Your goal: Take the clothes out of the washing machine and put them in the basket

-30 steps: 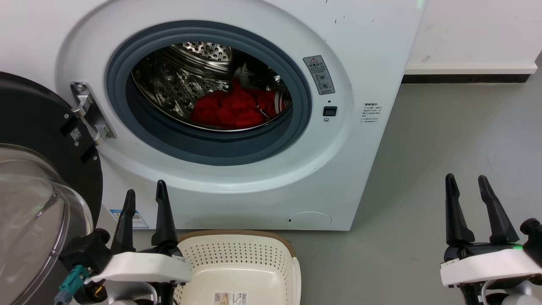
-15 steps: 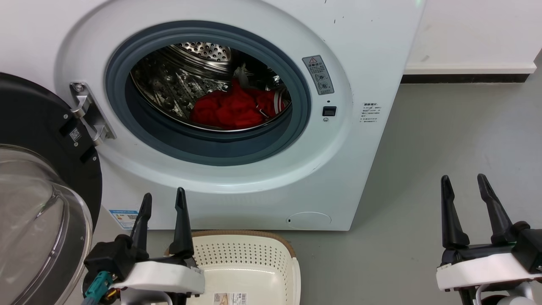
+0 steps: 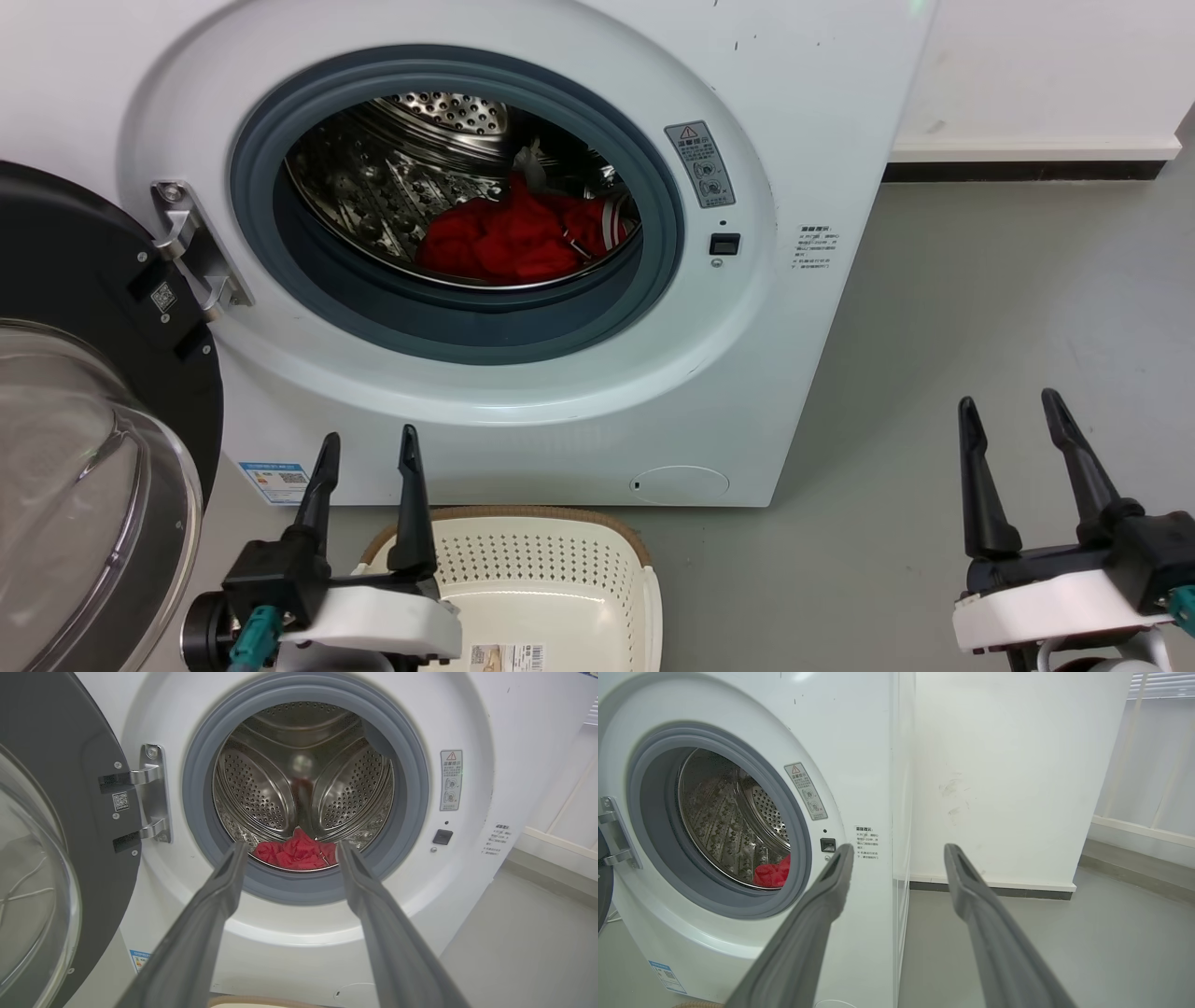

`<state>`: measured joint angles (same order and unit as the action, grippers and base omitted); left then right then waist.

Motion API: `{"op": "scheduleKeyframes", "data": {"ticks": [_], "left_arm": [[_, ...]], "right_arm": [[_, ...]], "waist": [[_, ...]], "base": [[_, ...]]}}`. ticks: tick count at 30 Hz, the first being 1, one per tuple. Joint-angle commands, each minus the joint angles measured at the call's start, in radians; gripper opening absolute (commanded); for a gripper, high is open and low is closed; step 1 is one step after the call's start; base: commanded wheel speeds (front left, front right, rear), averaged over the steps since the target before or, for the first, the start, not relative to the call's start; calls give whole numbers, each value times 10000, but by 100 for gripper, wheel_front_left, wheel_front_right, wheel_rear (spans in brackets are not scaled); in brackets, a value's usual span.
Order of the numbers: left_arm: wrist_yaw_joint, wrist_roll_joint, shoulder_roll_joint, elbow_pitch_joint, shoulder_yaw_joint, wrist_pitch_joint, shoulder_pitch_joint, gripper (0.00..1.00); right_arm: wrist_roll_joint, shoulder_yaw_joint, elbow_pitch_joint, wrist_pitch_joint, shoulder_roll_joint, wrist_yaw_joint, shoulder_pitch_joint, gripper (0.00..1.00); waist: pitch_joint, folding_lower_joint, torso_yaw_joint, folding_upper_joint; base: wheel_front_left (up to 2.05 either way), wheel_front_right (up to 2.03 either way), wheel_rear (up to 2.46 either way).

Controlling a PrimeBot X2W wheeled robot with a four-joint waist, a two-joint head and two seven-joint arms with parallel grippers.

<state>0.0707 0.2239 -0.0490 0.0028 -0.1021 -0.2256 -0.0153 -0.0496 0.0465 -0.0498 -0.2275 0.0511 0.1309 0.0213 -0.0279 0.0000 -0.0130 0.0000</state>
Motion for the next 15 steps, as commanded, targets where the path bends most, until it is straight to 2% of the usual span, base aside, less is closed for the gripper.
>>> {"op": "scheduleKeyframes", "data": {"ticks": [1,10,15], "left_arm": [[33,-293,-17,-61,-87,-95,39,100],[33,-1026,-17,725,-282,-256,-31,100],[123,-1466,-18,683,-352,-356,56,100]], "right_arm": [[235,-39,24,-70,-13,-3,94,100],[407,1,533,-230,-15,-3,129,100],[567,66,756,-323,-17,-3,111,100]], "waist": [[-5,0,-4,0],[-41,0,-31,0],[-55,0,-26,0]], "base": [[0,0,0],[0,0,0],[0,0,0]]}}
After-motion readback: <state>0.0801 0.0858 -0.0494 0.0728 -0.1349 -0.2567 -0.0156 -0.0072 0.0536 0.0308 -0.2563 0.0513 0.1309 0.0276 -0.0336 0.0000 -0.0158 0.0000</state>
